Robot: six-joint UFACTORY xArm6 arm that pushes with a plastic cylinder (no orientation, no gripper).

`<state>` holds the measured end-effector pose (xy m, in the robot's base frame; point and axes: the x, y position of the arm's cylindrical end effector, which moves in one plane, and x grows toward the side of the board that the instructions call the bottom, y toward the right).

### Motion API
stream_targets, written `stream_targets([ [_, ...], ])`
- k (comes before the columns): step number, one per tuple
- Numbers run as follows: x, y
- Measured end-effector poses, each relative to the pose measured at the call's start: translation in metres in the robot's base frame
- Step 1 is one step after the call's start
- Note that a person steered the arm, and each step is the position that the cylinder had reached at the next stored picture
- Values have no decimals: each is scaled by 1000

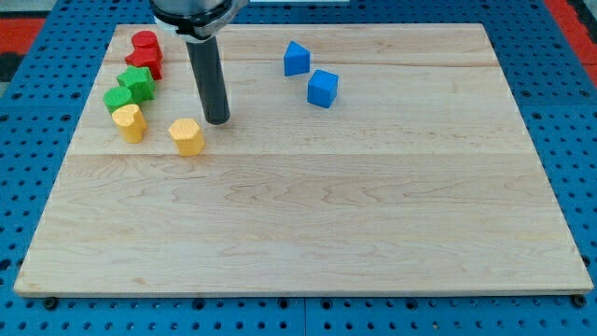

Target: Slide the yellow hexagon towards the bottom left side of the yellow heart

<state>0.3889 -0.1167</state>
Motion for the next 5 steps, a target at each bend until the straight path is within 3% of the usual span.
stream_targets([
  [2,26,-46],
  [4,35,8],
  [5,55,-5],
])
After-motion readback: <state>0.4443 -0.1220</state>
